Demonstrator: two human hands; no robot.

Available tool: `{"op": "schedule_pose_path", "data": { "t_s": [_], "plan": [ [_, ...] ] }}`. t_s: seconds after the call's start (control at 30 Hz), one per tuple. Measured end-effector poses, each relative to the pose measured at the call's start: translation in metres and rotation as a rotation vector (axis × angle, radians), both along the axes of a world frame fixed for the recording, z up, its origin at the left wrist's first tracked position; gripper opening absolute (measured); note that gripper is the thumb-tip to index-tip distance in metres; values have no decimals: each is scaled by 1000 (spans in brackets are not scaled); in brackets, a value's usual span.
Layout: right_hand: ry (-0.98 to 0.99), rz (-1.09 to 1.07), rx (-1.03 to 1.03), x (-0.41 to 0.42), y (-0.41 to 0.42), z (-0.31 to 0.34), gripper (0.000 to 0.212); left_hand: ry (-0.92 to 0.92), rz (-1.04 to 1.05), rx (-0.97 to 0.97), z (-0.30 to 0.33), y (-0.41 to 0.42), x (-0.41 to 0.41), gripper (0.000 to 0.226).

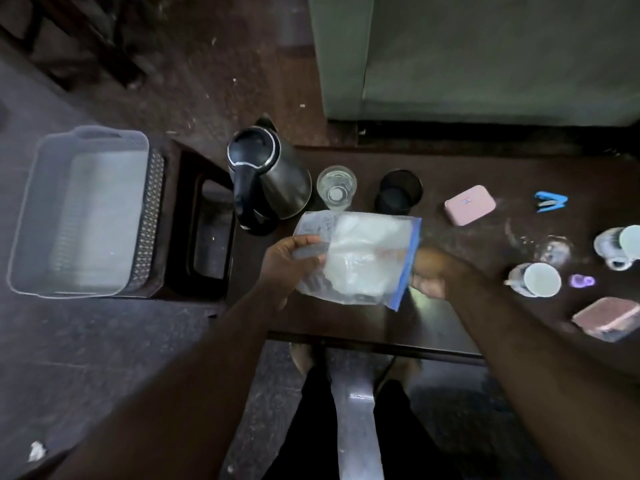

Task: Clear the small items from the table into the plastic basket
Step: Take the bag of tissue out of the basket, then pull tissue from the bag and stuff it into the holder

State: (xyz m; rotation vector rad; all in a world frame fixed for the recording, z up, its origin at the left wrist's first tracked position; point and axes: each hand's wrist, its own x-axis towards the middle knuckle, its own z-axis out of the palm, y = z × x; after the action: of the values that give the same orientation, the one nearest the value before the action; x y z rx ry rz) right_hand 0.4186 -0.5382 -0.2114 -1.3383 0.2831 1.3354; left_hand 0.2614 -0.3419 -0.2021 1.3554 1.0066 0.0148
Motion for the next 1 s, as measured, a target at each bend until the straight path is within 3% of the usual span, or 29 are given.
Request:
{"op": "schedule_pose_path", "data": {
  "t_s": [0.2, 0.4, 0.5, 0.53, 0.63, 0.7, 0.77, 0.83, 1.0],
  "plan": [
    [-50, -52, 23, 6, -32, -46, 31, 82, 29, 43, -56, 2, -8, 30],
    [-113, -163, -207, 11, -88, -56, 24, 137, -86, 152, -81, -6, 0, 36],
    [-180, -240, -318, 18, -108, -50, 31, 175, -100, 186, -82, -6, 11, 38],
    [-193, -271, -325, 19, -111, -46, 32, 207, -139, 268, -79, -7, 14, 36],
    [-217, -337, -312, 22, -113, -31, 34, 383, -303, 794, -71, -19, 19, 28],
    [-238, -368, -274, 20, -108, -23, 36, 283, -412, 977, -65, -35, 23, 28],
    [-268, -412, -250, 15, -101, -17, 38, 192, -682, 1030, -69, -55, 28, 39],
    [-274, -477, -237, 8, -92, -13, 41, 259, -912, 1025, -79, -73, 35, 54],
    [-227, -522, -199, -9, -80, -13, 41, 402, -925, 959, -106, -91, 52, 68]
  ]
}}
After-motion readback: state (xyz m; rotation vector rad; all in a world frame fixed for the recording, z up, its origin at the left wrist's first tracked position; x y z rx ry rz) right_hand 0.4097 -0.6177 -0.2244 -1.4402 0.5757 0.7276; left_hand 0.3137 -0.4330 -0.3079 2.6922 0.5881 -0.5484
